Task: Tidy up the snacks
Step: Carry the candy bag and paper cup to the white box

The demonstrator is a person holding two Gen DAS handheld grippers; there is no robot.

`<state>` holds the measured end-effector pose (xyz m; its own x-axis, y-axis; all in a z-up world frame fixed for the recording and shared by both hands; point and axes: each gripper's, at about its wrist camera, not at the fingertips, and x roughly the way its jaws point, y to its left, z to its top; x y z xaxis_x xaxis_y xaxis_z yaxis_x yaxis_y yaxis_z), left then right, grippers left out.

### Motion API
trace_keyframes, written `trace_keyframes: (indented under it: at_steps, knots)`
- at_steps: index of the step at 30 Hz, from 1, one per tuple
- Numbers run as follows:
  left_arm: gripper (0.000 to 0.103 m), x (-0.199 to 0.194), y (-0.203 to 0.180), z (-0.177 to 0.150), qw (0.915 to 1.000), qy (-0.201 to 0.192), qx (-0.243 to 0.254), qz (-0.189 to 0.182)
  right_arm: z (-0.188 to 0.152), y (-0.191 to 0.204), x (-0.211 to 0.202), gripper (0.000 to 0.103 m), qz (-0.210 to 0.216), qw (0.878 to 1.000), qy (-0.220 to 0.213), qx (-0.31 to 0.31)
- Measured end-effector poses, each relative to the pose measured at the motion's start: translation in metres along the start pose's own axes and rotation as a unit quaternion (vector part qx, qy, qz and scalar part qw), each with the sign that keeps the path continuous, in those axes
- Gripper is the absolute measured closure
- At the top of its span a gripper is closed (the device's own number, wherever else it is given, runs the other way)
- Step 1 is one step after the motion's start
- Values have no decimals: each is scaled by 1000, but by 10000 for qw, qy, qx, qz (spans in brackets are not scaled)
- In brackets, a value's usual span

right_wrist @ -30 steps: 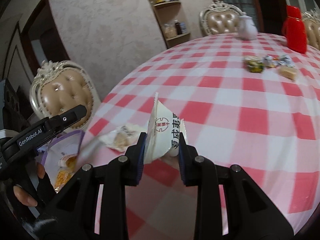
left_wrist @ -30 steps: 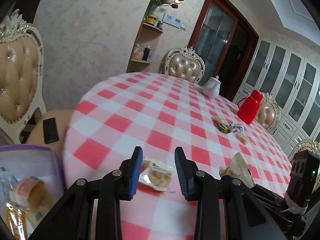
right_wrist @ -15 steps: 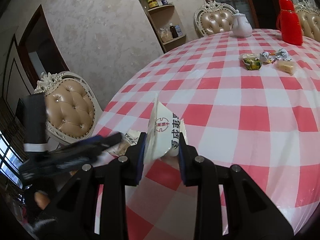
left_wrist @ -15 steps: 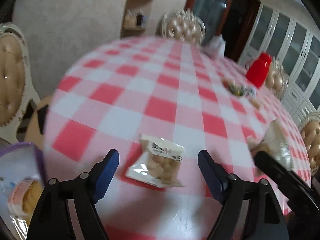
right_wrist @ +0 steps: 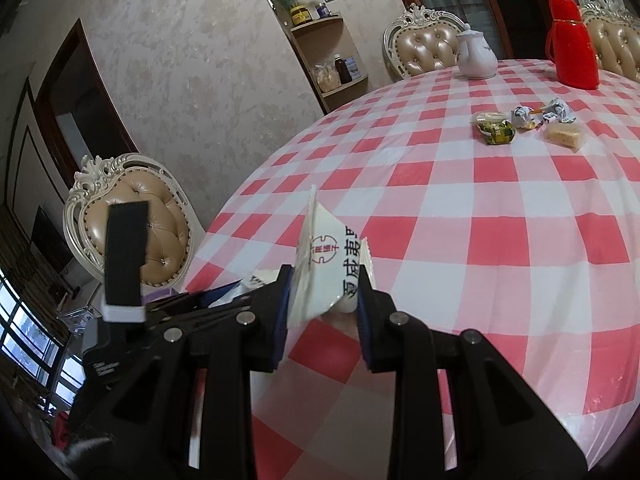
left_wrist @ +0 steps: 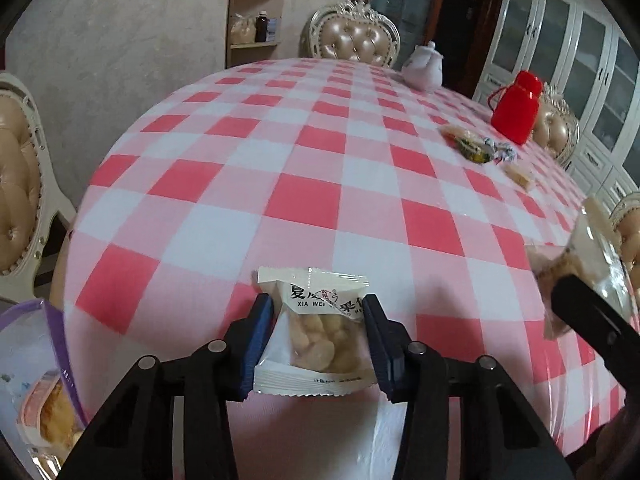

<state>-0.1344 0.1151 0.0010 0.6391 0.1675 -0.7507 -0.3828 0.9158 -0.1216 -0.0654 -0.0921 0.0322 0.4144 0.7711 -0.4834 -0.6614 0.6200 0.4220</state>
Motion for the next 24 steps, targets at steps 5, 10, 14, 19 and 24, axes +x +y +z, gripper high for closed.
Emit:
trace_keyframes:
  at_steps: [5,10,14,19,24]
  knots:
    - [57,-19,10,-7,9996,-236,-155,-72,-2,4,2,70,3,9999,44,-105]
    - [57,-48,14,-15,9986,-520,-128,-12,-5,9,5,70,149,9997,126,-165]
    - [57,-68,24,-24,9975,-674,-112,158,-8,21,9,70,327,9988,210,-312]
    - [57,-90,48,-35,9958,-791,-211,419,-13,37,14,70,843,9951,353,-390]
    - [56,-115,84,-43,9923,-884,-412,763,-24,70,23,70,1308,9863,640,-780]
